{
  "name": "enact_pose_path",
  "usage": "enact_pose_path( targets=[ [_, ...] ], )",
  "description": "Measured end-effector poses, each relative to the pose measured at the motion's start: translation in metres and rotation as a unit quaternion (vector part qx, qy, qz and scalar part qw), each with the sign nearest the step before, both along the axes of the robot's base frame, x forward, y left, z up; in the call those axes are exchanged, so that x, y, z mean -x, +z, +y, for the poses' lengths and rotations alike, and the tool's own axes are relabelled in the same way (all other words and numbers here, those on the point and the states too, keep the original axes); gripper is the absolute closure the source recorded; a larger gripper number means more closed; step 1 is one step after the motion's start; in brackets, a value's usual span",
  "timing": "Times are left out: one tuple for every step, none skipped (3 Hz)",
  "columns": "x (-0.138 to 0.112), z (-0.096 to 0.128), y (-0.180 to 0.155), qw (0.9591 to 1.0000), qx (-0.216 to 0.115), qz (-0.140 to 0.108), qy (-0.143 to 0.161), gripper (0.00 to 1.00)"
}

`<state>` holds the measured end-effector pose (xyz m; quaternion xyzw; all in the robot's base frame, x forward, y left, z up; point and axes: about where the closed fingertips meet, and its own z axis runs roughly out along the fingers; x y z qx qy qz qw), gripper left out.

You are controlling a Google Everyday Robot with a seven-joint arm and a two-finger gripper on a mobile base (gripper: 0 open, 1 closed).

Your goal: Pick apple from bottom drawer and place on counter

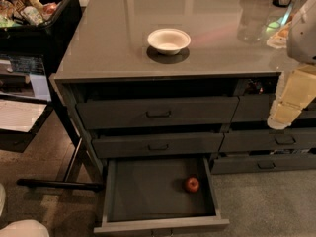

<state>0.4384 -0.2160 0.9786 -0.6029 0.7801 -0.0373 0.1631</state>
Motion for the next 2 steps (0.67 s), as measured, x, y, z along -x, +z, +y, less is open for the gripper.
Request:
enact_pose_path(
  targets=[
    [0.0,0.0,0.001,1.0,-0.001,-0.002,0.0,0.0],
    [-0.003,-0.001,-0.021,0.9997,-0.017,-0.011,0.014,0.0]
  ],
)
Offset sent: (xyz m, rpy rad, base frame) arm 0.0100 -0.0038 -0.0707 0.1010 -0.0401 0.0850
